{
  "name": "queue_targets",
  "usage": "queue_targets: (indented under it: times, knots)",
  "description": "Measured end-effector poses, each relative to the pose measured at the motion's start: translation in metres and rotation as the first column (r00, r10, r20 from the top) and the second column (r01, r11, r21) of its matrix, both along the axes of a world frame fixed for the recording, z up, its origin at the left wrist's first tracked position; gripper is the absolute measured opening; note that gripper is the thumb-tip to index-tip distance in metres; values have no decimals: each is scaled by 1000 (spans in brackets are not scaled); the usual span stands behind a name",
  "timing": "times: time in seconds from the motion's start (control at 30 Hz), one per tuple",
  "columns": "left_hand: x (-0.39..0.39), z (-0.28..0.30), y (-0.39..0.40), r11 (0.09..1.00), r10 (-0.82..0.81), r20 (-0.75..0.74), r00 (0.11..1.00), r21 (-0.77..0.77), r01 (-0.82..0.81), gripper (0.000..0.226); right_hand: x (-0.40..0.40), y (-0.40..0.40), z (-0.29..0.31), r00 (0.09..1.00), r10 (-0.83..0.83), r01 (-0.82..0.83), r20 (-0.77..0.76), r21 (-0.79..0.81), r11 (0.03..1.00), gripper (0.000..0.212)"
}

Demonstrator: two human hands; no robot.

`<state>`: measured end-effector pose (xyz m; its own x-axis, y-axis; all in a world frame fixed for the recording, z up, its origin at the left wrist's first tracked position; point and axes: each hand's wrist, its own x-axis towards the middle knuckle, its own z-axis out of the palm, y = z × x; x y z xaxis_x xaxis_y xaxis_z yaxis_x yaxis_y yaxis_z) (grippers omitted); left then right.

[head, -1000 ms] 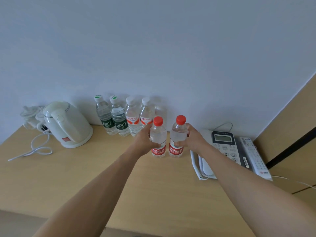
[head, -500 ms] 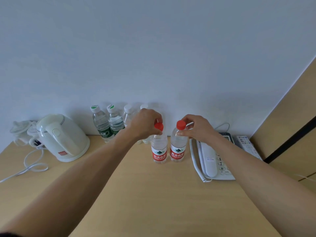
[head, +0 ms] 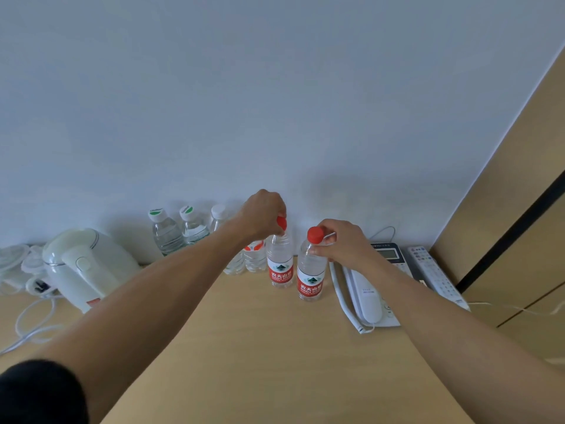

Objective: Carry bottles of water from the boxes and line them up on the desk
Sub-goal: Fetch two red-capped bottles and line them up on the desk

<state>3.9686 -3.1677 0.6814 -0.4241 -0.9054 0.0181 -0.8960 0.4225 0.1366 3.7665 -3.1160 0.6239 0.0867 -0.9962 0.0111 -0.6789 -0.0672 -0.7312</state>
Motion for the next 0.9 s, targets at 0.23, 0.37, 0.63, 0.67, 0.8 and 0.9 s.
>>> queue_targets:
  times: [0.23, 0.37, 0.63, 0.67, 0.8, 0.9]
  knots:
    - [-13, 7, -29, 998, 55, 68, 996, -7, -54, 34, 1, 4, -3, 998, -30, 29, 59, 13, 999, 37]
    - [-14, 8, -40, 998, 62, 65, 996, 16, -63, 36, 3, 8, -5, 996, -32, 32, 79, 10, 999, 37]
    - [-10, 8, -43, 998, 52, 57, 997, 27, -53, 43, 4, 5, -8, 999, -19, 20, 50, -14, 1000, 38]
    - [-10, 8, -42, 998, 54, 55, 997, 25, -55, 45, 5, 1, -8, 999, -23, 24, 47, -18, 1000, 38]
    - [-7, 9, -39, 997, 70, 43, 997, -34, -68, 38, 11, -18, -7, 998, -36, 38, 41, -35, 999, 37]
    - [-2, 8, -37, 994, 74, 37, 997, -84, -71, 33, 18, -33, -10, 995, -93, 96, 35, -93, 991, 31]
